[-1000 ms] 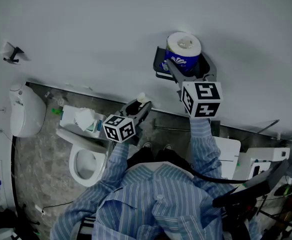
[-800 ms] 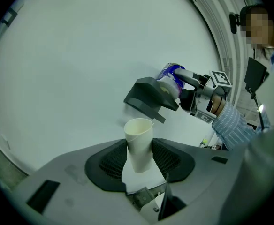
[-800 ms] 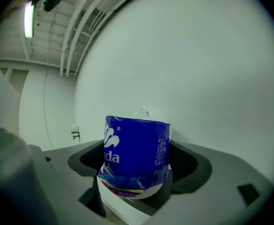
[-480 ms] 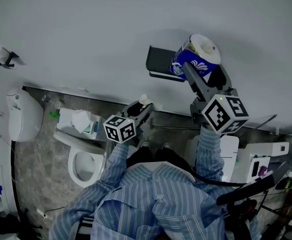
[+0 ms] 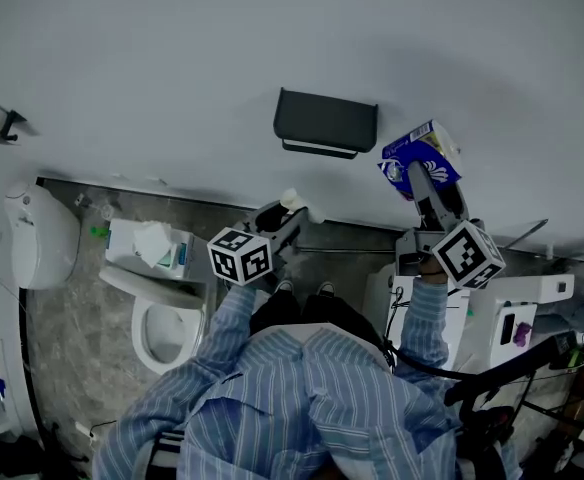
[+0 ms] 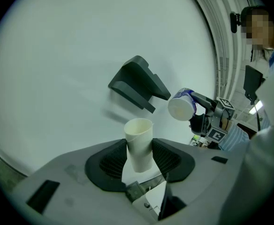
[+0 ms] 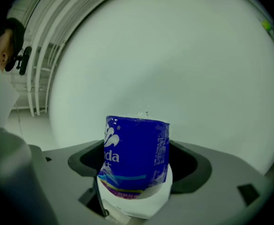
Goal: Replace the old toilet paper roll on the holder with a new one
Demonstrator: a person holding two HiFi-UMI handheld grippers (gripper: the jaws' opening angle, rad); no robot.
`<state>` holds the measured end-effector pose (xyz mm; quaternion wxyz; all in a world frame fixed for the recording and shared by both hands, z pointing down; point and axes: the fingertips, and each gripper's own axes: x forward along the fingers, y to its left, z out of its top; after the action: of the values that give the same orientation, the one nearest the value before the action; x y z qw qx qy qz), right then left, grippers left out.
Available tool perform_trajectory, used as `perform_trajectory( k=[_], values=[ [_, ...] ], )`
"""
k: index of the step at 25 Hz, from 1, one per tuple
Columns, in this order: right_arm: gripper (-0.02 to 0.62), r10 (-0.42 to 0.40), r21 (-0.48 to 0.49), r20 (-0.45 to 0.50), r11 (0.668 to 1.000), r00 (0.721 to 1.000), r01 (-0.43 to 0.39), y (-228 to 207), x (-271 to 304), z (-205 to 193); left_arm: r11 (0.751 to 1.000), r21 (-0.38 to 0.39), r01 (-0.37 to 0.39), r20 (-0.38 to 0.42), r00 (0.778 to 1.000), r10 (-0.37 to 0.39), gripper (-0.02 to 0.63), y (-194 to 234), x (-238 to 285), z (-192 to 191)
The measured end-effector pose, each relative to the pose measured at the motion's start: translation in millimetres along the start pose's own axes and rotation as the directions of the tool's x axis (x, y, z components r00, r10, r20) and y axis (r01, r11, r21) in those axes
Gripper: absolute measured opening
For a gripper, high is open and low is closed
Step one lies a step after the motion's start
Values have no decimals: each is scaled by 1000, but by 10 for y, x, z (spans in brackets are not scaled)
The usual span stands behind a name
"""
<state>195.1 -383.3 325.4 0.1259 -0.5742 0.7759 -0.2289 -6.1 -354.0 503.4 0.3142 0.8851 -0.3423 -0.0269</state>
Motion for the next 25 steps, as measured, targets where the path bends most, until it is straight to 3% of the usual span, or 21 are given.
perform_trajectory(
  k=[4,9,12,17,25],
  values=[
    [420,10,181,-31,983,999,-4,-200,17,-319,1000,-2,-2,0,1000,2,172,-14,-1,-9],
    [420,22,292,-66,956,998,-2,-370,147,-598,1000,-1,-31,9,999,31,172,18,-34,-6],
    [420,24,390,-53,921,998,-2,-417,224,-683,998,-5,-55,24,998,55,172,65,-95,26],
    [420,32,552,-14,833,999,-19,-462,316,-776,996,-9,-92,47,995,92,172,125,-227,66],
    [420,33,768,39,638,999,-51,-547,441,-912,991,-12,-130,68,989,130,172,195,-341,85]
  ],
)
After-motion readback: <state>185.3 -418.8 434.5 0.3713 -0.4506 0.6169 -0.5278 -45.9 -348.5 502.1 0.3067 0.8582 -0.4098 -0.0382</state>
